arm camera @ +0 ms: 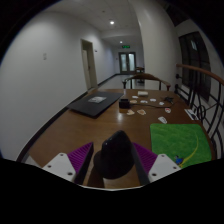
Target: Arrange mouse
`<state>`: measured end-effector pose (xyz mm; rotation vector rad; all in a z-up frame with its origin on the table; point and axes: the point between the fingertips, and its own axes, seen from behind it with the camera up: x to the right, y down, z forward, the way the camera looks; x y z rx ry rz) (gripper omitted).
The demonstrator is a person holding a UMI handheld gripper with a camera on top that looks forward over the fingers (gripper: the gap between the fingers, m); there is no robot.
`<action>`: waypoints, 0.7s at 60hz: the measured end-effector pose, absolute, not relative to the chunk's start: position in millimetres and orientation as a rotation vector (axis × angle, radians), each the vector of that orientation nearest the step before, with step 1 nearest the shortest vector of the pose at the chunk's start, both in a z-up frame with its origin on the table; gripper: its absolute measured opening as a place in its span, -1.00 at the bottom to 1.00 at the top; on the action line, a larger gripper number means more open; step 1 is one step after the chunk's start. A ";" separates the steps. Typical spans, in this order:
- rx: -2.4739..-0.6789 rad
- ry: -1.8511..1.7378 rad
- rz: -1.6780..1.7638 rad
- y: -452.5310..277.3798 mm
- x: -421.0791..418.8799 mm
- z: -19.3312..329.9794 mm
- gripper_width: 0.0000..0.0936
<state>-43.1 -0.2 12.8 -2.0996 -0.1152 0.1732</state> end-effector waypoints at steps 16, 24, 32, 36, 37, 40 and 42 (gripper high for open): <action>-1.993 -0.215 0.003 30.3 -48.7 14.4 -0.48; -1.953 -0.318 0.114 20.4 -71.3 32.2 -0.60; -1.739 -0.283 0.054 16.4 -36.6 133.5 -0.60; -1.664 -0.214 -0.008 18.2 8.7 177.9 -0.60; -1.653 -0.197 -0.027 22.8 25.0 183.8 -0.60; -1.652 -0.144 -0.084 18.8 62.9 198.6 -0.60; -1.671 -0.104 -0.119 19.6 89.9 193.3 -0.61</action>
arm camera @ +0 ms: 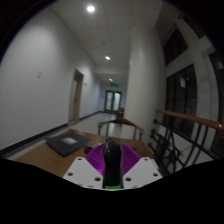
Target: Arrange mouse
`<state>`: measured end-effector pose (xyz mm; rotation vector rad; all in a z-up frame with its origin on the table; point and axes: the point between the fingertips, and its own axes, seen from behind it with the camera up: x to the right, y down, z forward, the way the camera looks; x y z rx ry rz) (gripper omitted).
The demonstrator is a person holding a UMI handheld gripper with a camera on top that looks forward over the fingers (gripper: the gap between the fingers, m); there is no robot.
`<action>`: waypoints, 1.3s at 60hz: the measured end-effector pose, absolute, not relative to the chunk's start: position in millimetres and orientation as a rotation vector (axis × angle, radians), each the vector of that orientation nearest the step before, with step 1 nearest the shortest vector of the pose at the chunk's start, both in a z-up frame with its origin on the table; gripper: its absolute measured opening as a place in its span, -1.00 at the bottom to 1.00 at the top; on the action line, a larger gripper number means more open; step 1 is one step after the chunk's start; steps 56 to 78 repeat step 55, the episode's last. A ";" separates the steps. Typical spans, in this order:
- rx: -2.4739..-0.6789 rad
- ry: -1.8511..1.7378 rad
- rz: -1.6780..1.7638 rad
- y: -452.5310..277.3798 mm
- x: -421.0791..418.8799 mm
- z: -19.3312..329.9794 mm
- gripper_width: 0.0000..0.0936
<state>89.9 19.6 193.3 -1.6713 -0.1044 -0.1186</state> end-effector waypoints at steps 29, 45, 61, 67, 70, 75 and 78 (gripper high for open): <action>-2.018 0.075 -0.151 20.8 200.3 21.1 -0.21; -1.992 0.062 -0.120 -47.8 198.5 62.5 0.83; -1.950 0.088 -0.019 -117.9 189.2 86.8 0.82; -1.950 0.088 -0.019 -117.9 189.2 86.8 0.82; -1.950 0.088 -0.019 -117.9 189.2 86.8 0.82; -1.950 0.088 -0.019 -117.9 189.2 86.8 0.82; -1.950 0.088 -0.019 -117.9 189.2 86.8 0.82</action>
